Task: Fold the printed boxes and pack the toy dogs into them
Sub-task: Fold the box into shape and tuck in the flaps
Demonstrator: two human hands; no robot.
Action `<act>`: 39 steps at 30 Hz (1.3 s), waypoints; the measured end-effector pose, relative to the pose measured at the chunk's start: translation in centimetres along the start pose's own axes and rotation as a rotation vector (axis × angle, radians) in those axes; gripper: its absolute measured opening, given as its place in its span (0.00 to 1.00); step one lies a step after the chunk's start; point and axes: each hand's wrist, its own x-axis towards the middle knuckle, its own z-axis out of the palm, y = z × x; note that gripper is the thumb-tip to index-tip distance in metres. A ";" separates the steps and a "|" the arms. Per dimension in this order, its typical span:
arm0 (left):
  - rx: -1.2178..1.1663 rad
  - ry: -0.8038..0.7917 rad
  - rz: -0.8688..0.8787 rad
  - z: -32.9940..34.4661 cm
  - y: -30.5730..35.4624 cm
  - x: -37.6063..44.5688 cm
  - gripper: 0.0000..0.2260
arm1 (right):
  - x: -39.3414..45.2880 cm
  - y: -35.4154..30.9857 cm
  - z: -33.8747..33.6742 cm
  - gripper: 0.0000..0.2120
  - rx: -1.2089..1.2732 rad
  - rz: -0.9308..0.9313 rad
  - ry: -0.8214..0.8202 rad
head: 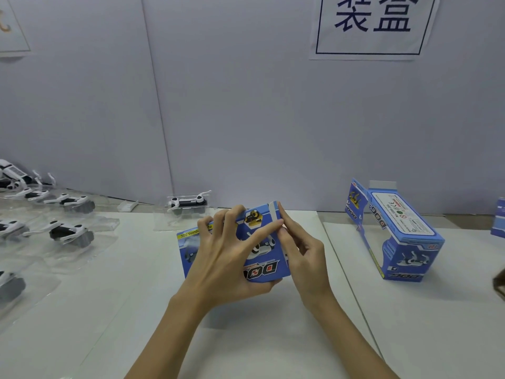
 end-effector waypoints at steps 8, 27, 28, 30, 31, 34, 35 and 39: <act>0.015 -0.052 -0.024 -0.1 0.3 0.1 0.39 | -0.1 -0.2 0.3 0.16 0.007 0.019 0.028; 0.006 -0.028 -0.018 0.4 0.2 -0.2 0.39 | 0.3 0.2 -0.7 0.16 -0.077 -0.038 -0.014; 0.009 -0.027 -0.016 0.5 0.2 -0.2 0.39 | 0.3 0.3 -0.7 0.16 -0.076 -0.044 -0.014; 0.013 -0.022 -0.012 0.6 0.2 -0.2 0.39 | 0.4 0.5 -0.8 0.15 -0.077 -0.056 -0.016; 0.015 -0.020 -0.011 0.6 0.3 -0.2 0.39 | 0.4 0.6 -0.8 0.16 -0.078 -0.059 -0.017; 0.016 -0.017 -0.014 0.6 0.2 -0.2 0.39 | 0.4 0.7 -0.9 0.16 -0.088 -0.057 -0.035; 0.014 -0.013 -0.016 0.5 0.2 -0.2 0.39 | 0.4 0.7 -0.9 0.17 -0.097 -0.061 -0.049; 0.011 0.006 -0.028 0.4 0.0 -0.2 0.40 | 0.1 0.8 -0.5 0.19 -0.127 -0.091 -0.120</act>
